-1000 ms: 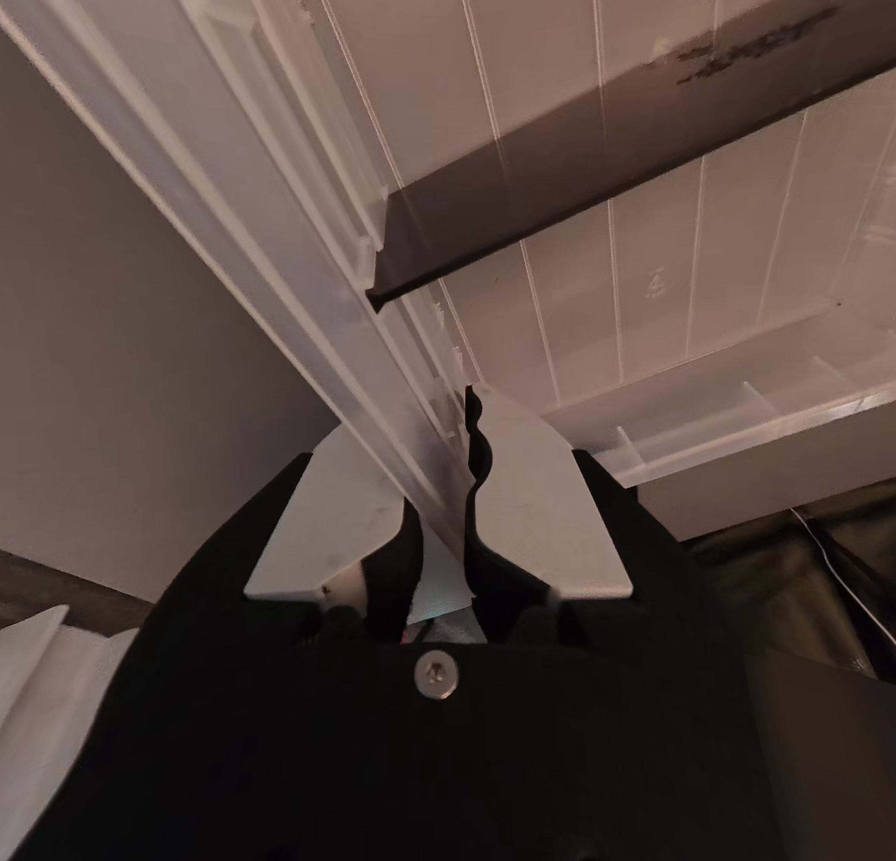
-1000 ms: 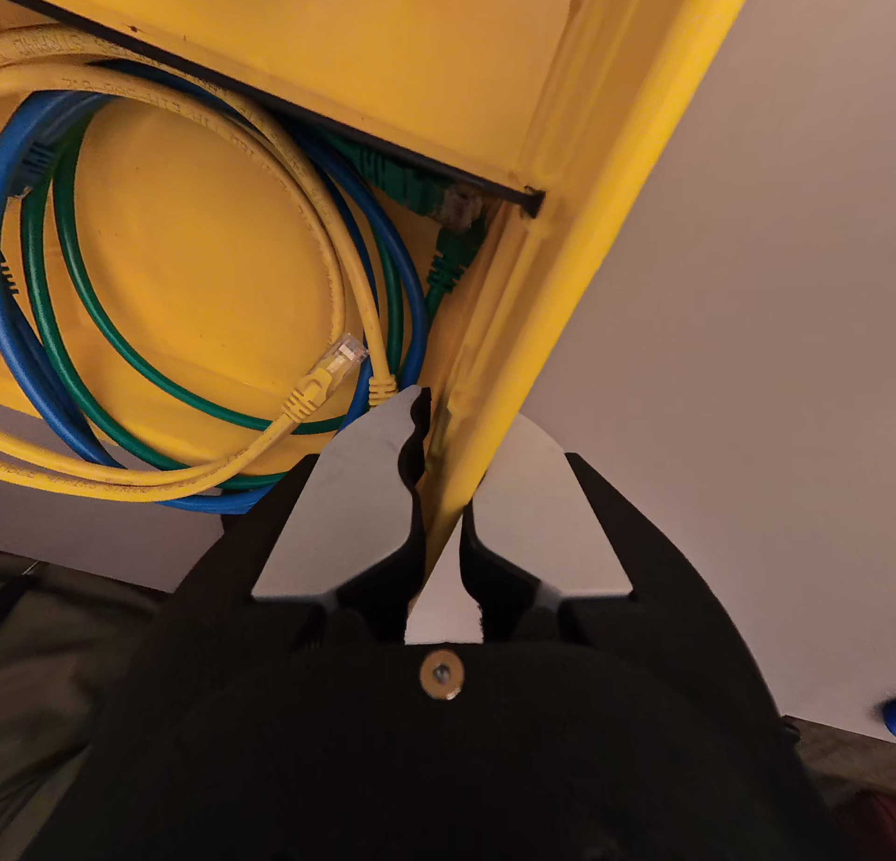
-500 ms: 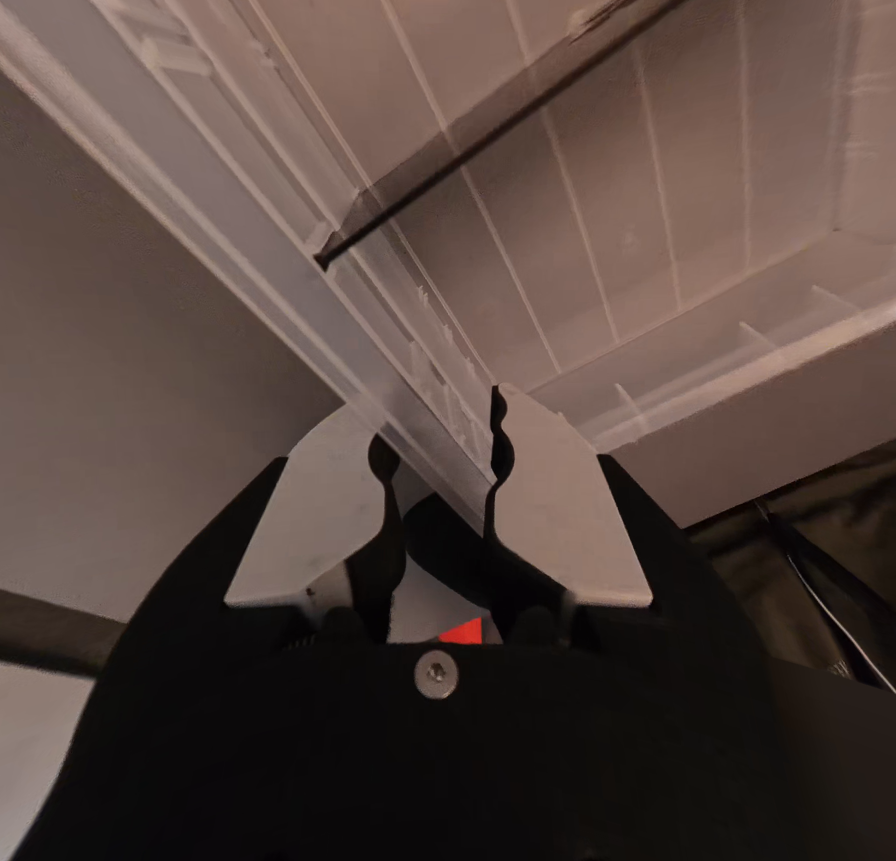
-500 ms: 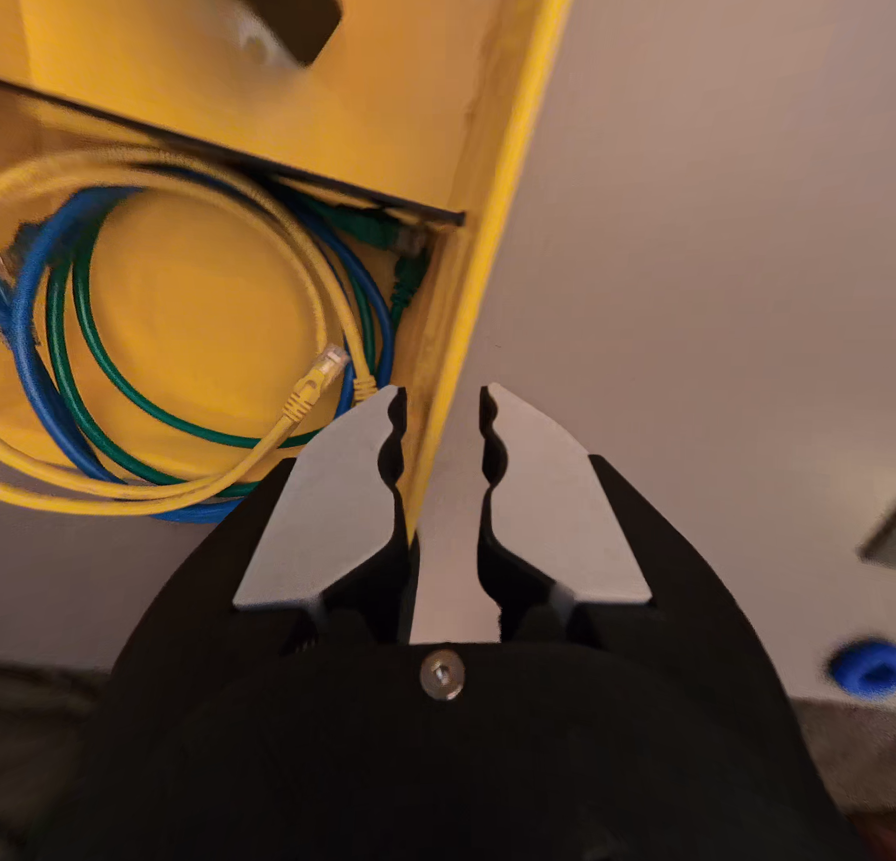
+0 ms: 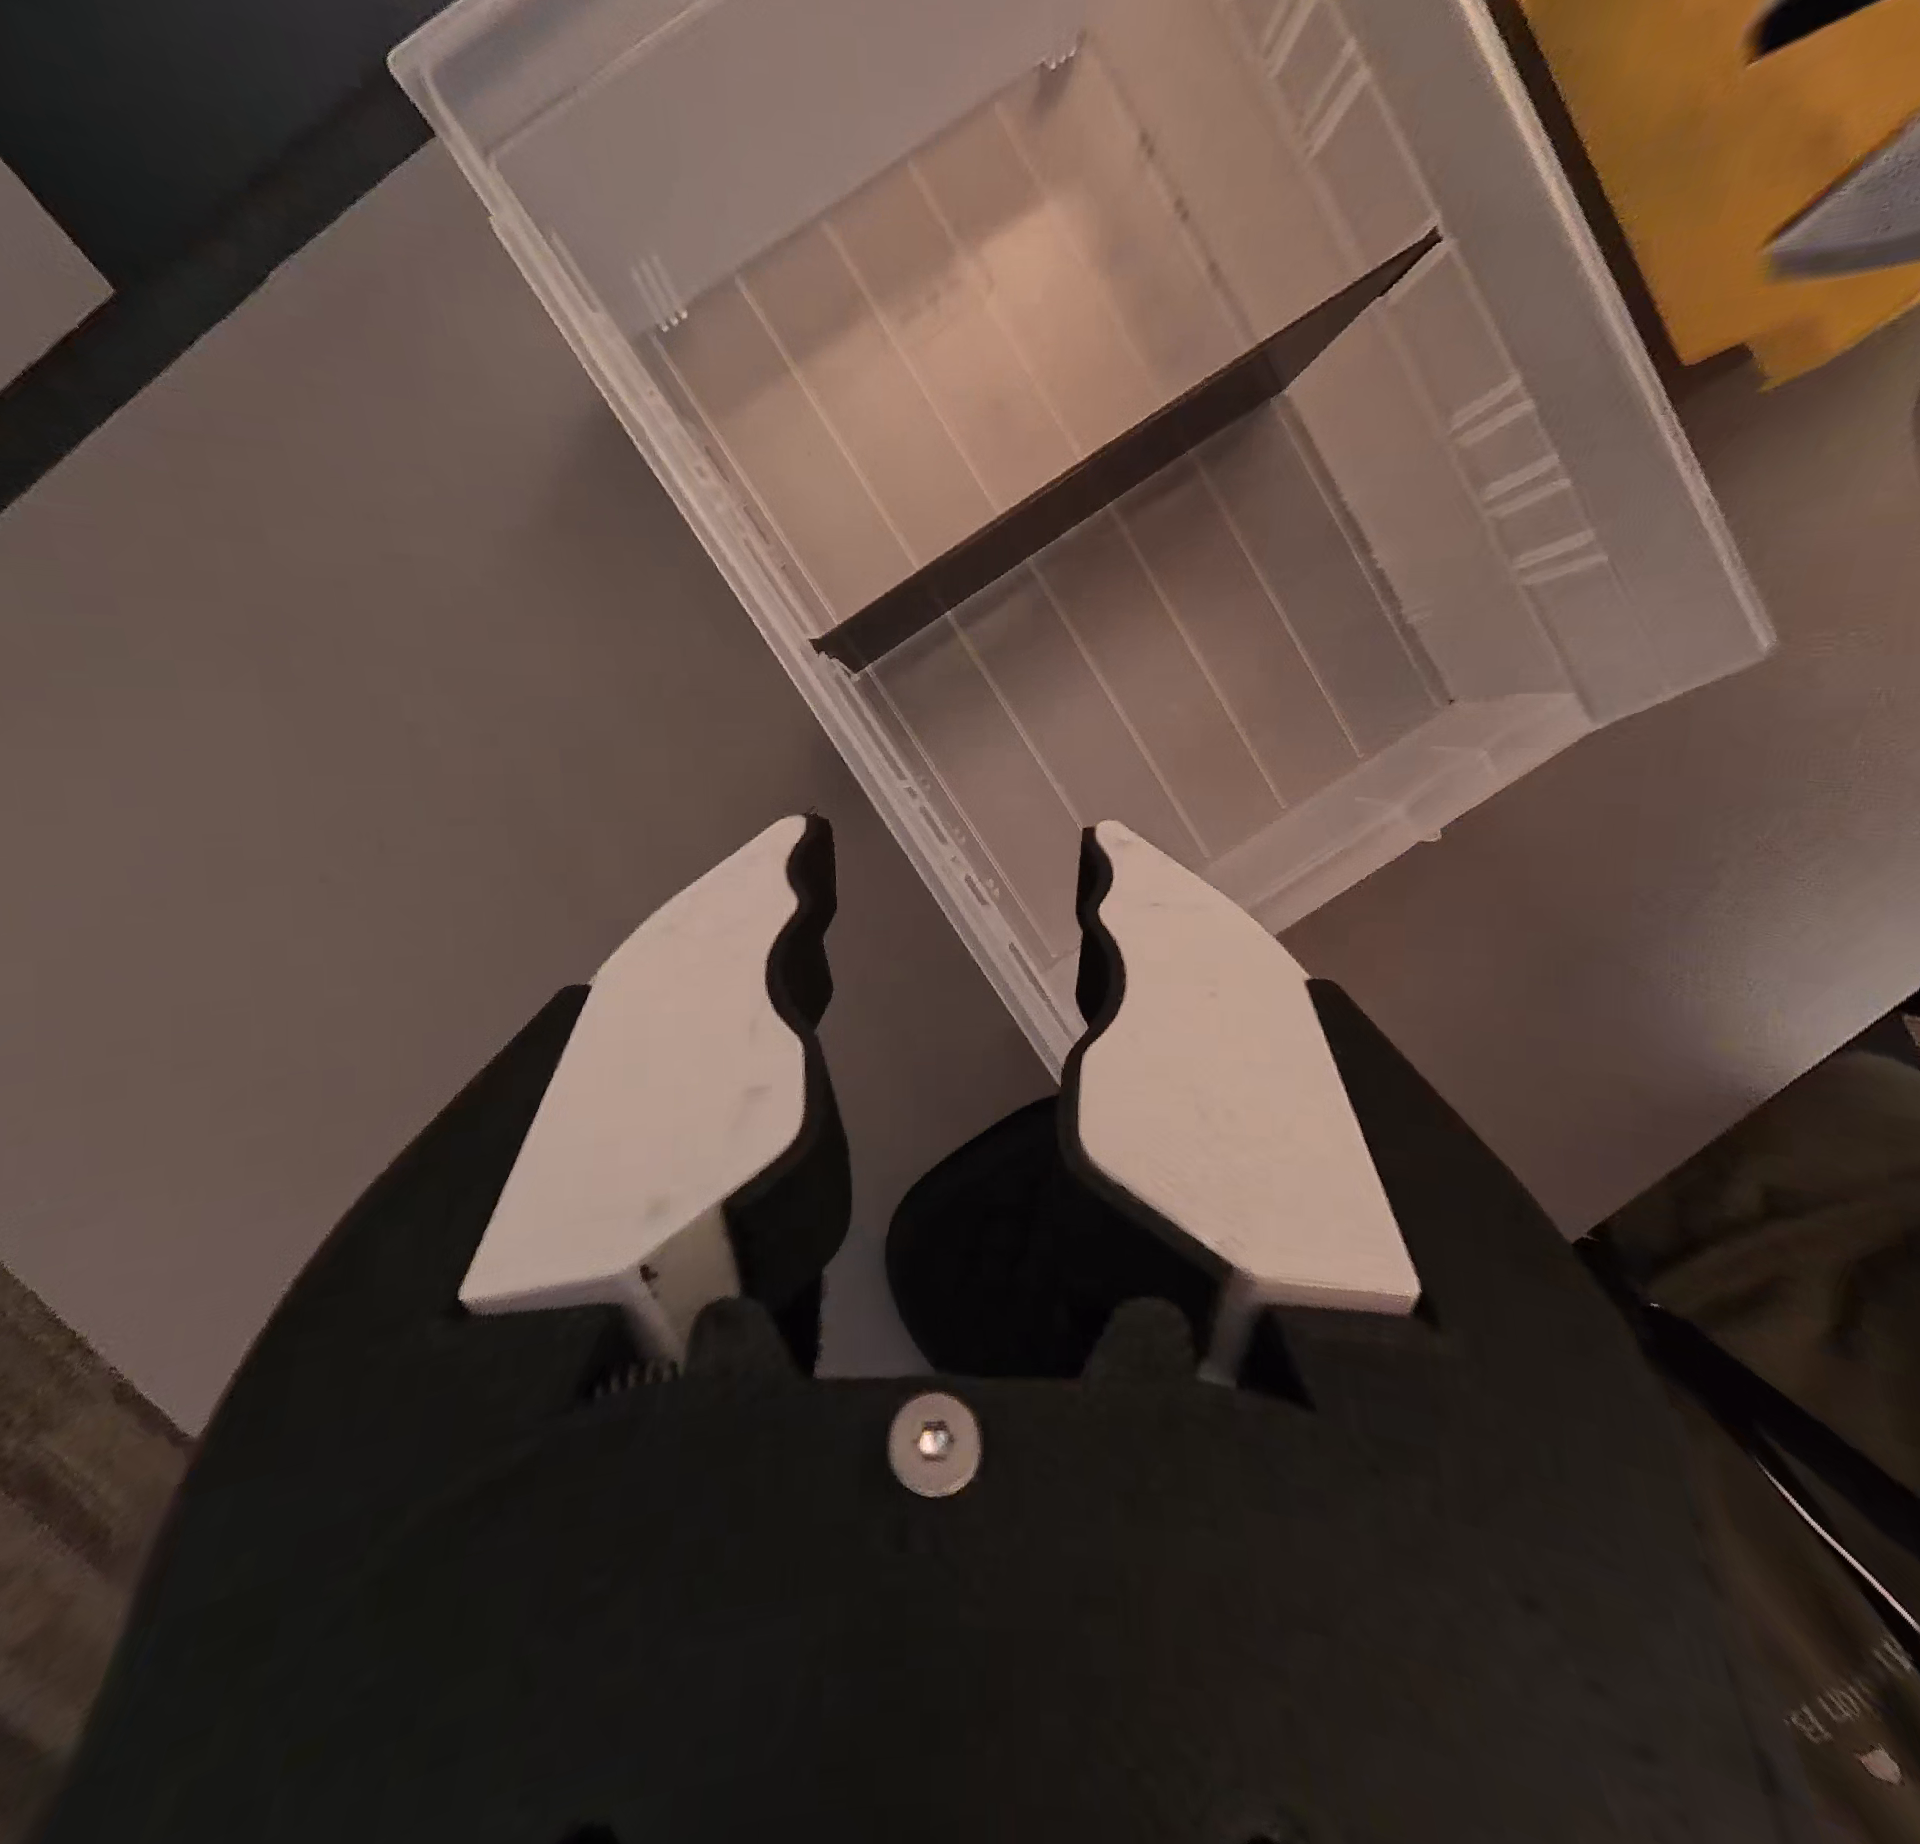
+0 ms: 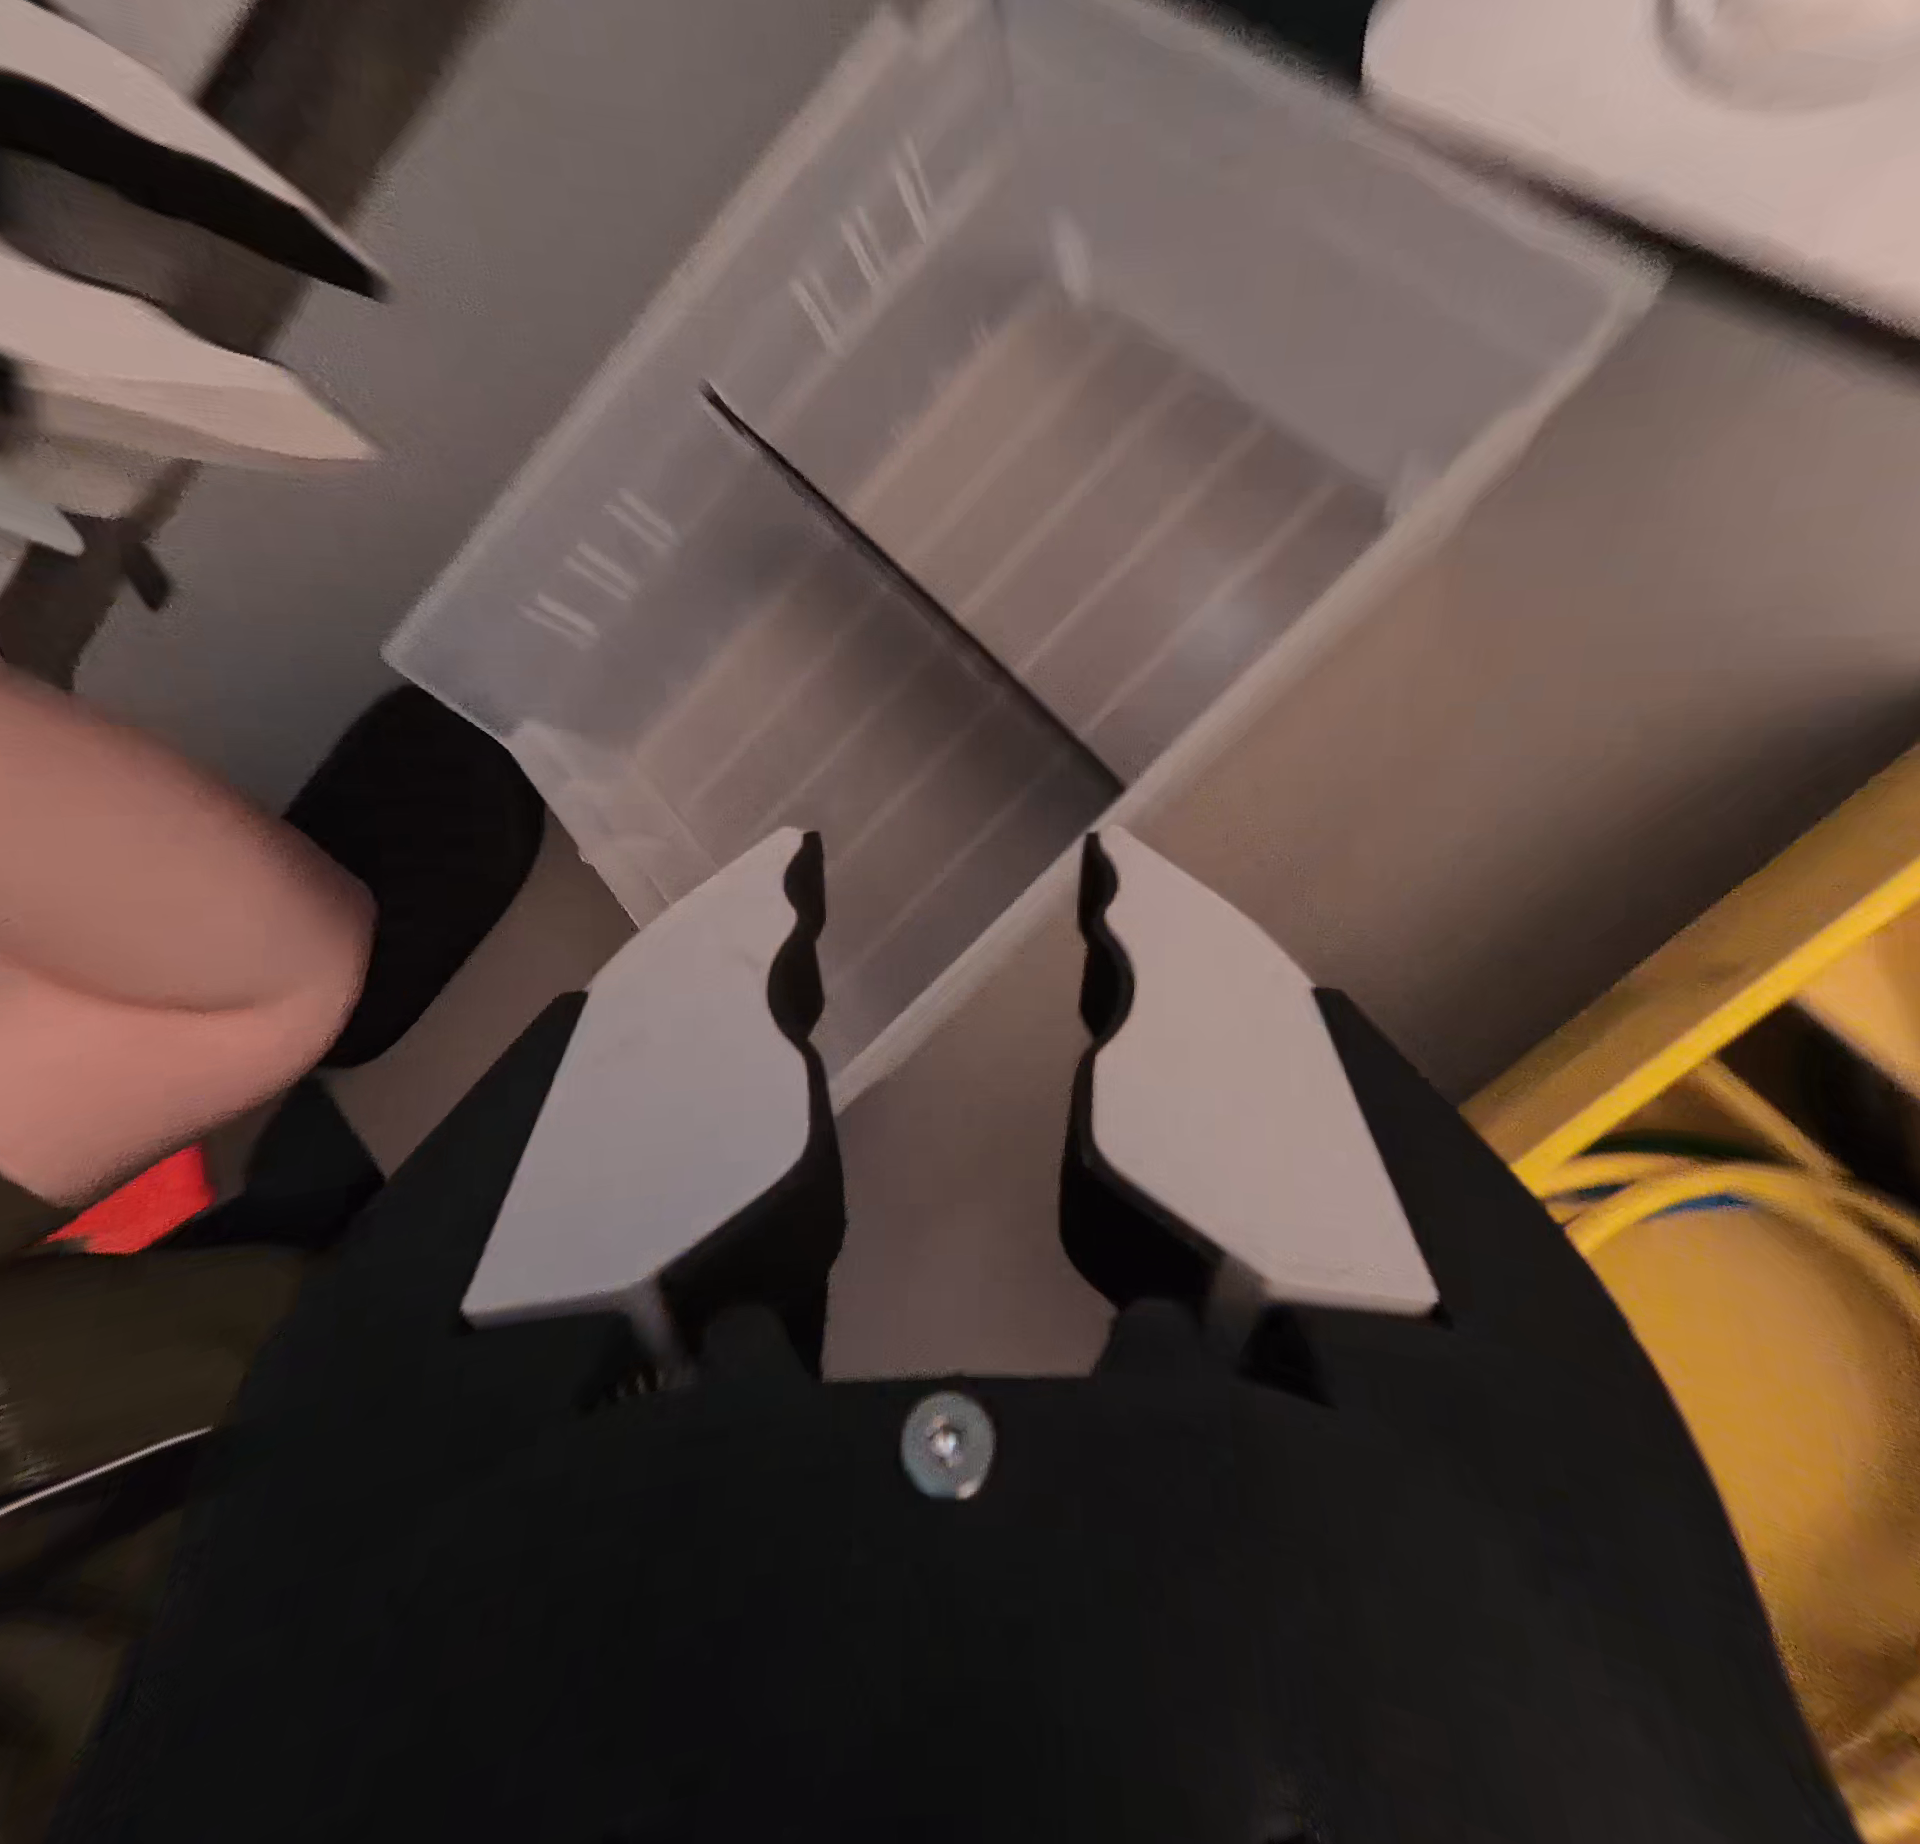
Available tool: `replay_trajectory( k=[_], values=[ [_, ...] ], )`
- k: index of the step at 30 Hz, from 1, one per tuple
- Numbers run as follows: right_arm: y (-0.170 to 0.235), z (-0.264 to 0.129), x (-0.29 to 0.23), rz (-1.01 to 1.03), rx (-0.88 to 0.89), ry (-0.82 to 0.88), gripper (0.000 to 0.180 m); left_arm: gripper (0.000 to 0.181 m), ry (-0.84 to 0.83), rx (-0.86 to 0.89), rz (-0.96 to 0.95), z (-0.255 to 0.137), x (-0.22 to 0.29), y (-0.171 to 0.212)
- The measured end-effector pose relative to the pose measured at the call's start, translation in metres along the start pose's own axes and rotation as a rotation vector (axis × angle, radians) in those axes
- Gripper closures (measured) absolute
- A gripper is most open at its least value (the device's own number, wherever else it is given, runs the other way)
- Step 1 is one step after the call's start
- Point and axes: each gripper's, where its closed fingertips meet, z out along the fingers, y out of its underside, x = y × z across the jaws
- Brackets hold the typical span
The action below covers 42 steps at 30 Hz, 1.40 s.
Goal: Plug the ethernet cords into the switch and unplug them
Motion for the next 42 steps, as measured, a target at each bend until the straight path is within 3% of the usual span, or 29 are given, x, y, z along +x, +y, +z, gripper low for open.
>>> replay_trajectory(
  k=[3,9,13,15,22,26,30,35,39,42],
  values=[
    [0.026,0.027,0.014,0.121,-0.19,0.065,0.12,0.135,0.002,0.011,0.017,-0.003,0.004,0.0],
    [0.057,0.069,0.035,0.385,-0.344,0.124,0.116,0.135,-0.002,0.01,0.024,-0.004,0.006,0.0],
    [0.062,0.085,0.032,0.494,-0.389,0.074,0.135,0.136,-0.012,0.062,0.021,-0.011,0.007,-0.007],
    [0.059,0.086,0.031,0.47,-0.408,0.084,0.154,0.137,-0.022,0.108,0.016,-0.016,0.006,-0.014],
    [0.064,0.079,0.05,0.38,-0.519,0.201,0.17,0.137,-0.074,0.355,0.002,-0.051,0.005,-0.046],
    [0.061,0.064,0.051,0.374,-0.565,0.152,0.174,0.131,-0.079,0.643,-0.09,-0.096,0.0,-0.068],
    [0.045,0.032,0.037,0.358,-0.57,0.067,0.174,0.12,-0.042,0.958,-0.178,-0.153,-0.006,-0.076],
    [0.014,-0.051,0.047,0.35,-0.455,0.038,0.175,0.099,0.0,1.148,-0.26,-0.186,-0.02,-0.072],
    [0.016,-0.149,0.097,0.445,-0.295,0.097,0.175,0.092,0.137,1.145,-0.252,-0.174,-0.005,-0.088],
    [0.04,-0.227,0.148,0.548,-0.158,0.194,0.175,0.087,0.351,1.044,-0.185,-0.137,0.04,-0.117]
  ],
)
